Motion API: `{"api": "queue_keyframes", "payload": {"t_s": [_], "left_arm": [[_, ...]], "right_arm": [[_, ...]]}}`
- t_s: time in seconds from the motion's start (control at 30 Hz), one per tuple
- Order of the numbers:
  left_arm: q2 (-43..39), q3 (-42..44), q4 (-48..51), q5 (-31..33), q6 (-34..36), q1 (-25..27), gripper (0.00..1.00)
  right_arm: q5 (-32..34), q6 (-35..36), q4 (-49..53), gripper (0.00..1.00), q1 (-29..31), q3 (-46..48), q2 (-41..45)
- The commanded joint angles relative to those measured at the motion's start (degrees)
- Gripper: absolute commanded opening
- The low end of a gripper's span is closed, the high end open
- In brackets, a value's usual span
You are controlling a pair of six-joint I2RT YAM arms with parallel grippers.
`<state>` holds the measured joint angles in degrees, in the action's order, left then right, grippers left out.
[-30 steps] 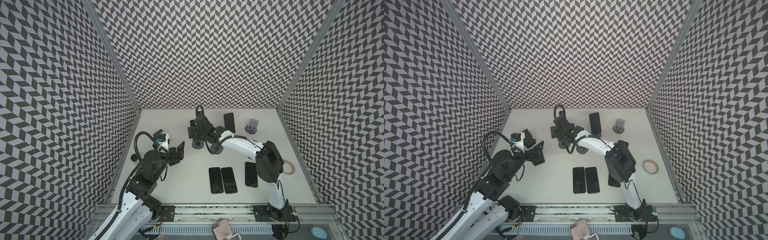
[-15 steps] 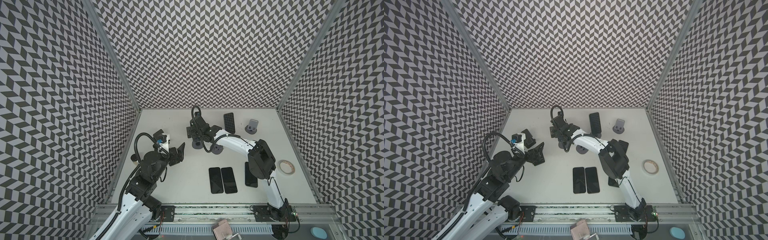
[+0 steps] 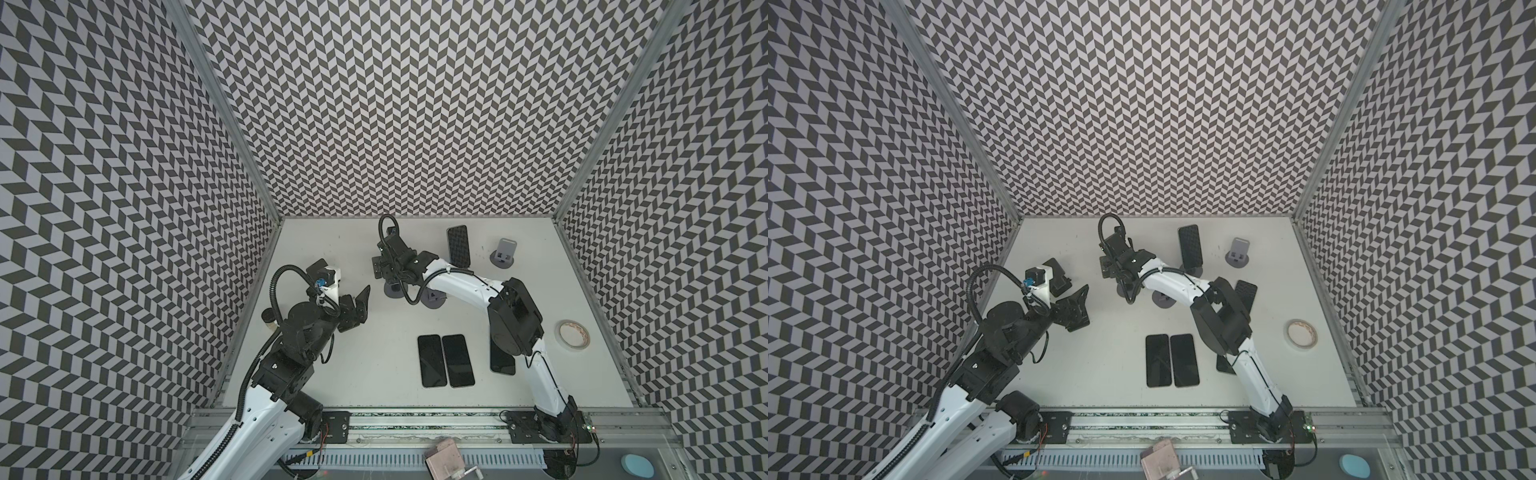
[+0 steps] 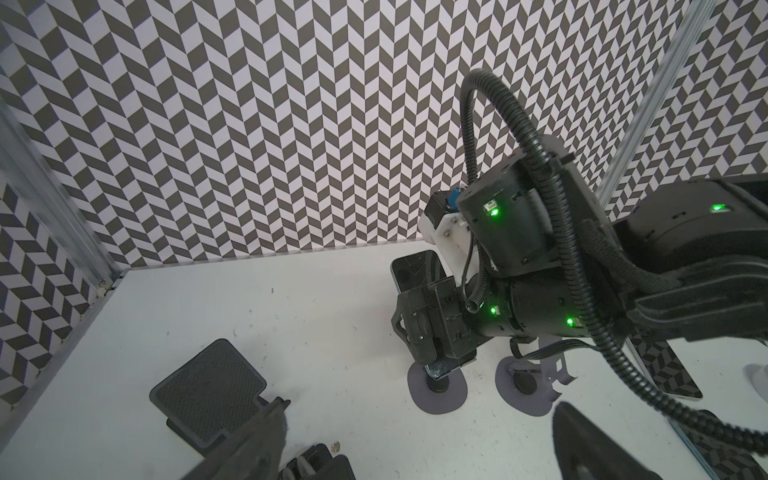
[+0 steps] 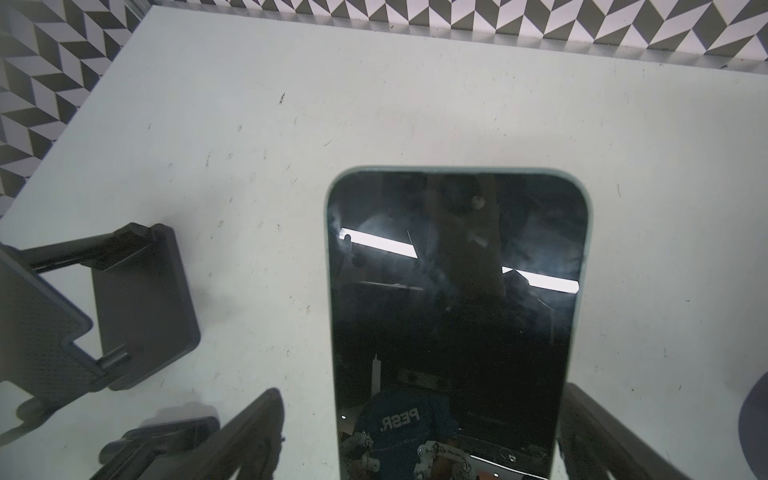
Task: Remove the phone from the phone stand
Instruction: 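Close the right gripper on the top edge of the teal-edged phone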
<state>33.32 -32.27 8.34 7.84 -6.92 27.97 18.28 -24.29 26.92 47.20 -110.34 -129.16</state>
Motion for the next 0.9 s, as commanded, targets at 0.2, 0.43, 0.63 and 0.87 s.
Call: {"api": "queue_keyframes", "payload": {"t_s": [0.2, 0.43, 0.63, 0.87], "left_arm": [[0.0, -1.3, -2.4, 1.0, 0.5, -0.4, 1.00], [-0.5, -1.4, -2.1, 1.4, 0.4, -0.5, 1.00], [-1.1, -0.5, -2.2, 1.9, 0.2, -0.5, 1.00], [-1.8, -0.4, -1.9, 2.2, 0.2, -0.5, 1.00]], "right_arm": [[1.3, 1.3, 0.5, 0.98, 0.1, -2.9, -2.5], [4.6, 0.4, 0.4, 0.86, -0.1, -2.4, -2.0], [5.0, 1.5, -0.7, 0.76, -0.3, -2.3, -1.6], [6.3, 1.5, -1.6, 0.69, -0.4, -1.7, -0.6]]}}
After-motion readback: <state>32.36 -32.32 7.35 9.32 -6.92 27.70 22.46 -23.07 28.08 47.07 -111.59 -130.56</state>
